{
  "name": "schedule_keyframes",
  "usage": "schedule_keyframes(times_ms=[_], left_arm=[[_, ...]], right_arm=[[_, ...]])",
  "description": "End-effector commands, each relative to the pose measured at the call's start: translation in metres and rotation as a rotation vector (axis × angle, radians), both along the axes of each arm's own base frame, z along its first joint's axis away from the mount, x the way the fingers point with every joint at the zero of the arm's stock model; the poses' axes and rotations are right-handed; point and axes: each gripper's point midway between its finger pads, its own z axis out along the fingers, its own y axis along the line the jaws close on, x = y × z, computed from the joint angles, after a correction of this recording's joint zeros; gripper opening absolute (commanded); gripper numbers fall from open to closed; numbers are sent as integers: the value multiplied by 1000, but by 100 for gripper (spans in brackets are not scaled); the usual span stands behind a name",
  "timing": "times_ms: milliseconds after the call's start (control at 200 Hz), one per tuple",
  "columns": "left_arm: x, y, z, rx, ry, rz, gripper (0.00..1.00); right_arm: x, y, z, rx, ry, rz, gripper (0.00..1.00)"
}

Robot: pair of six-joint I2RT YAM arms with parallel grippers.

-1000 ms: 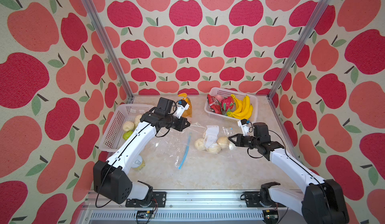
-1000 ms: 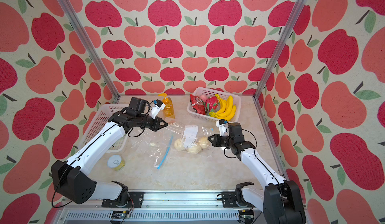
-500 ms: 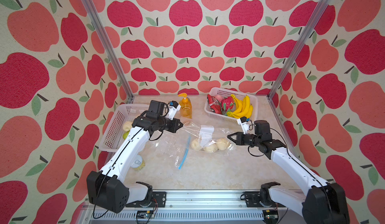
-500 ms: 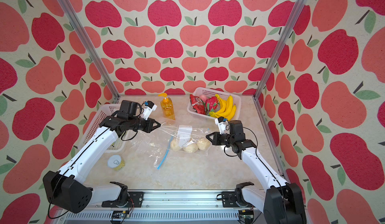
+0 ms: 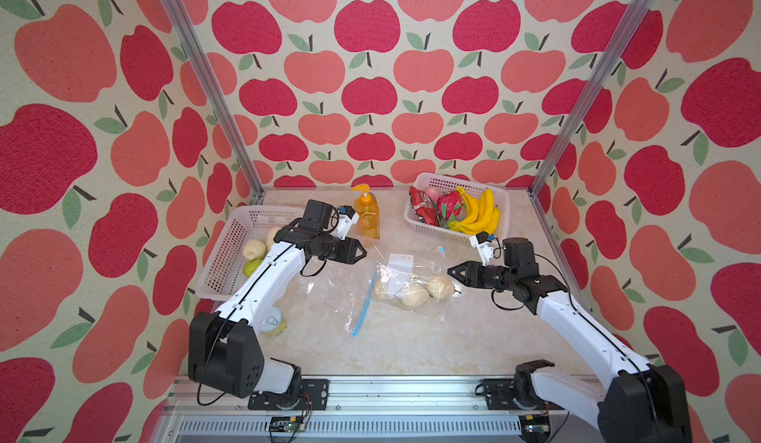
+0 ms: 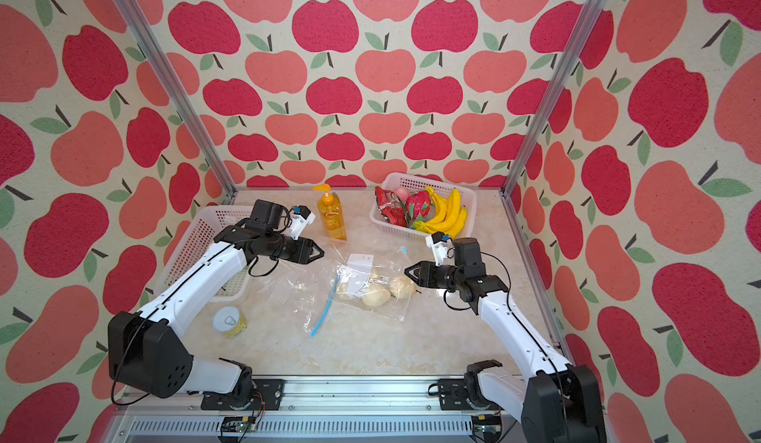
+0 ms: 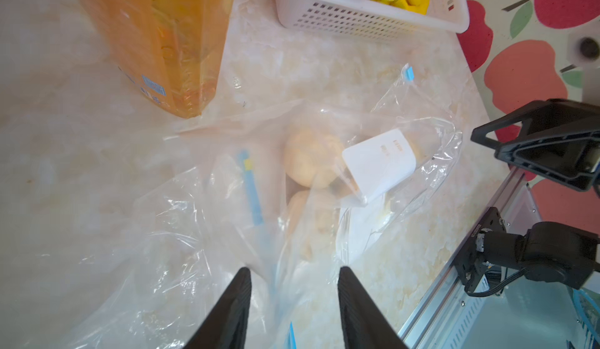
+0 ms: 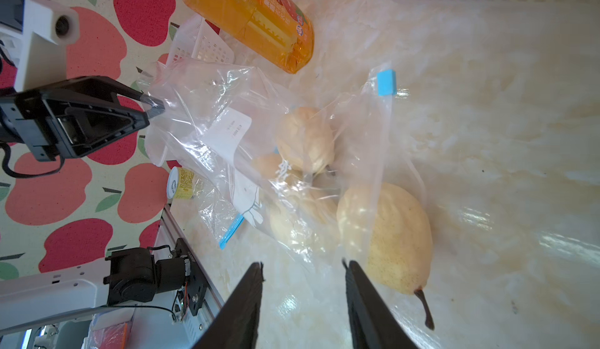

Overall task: Open the zip-top bag and take out the pear
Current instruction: Adjust the zipper food storage bag at the center of the board, then pick up the pear from the zipper food storage bag.

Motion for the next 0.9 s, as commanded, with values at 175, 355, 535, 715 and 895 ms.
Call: schedule_keyframes(times_ms=[175,355,535,715,895], left_arm=[[9,18,5,93,-38,65,71],[5,17,32,80,-94,57,74],[-12,-10,74,11,-176,-30,74],[-28,-42,92,-49,-197,-144,75],[-33,-59,85,-110,-153,-190,75]], right_arm=[[-4,-50,-6,-238,129,-224,55],[-24,-62,-25,-253,273,-274,51],[-41,-57,-45,-232,350,-230,37],[-51,-51,-64,-225,403,-160,35],[-45,-44,-77,-189,432,-157,39]])
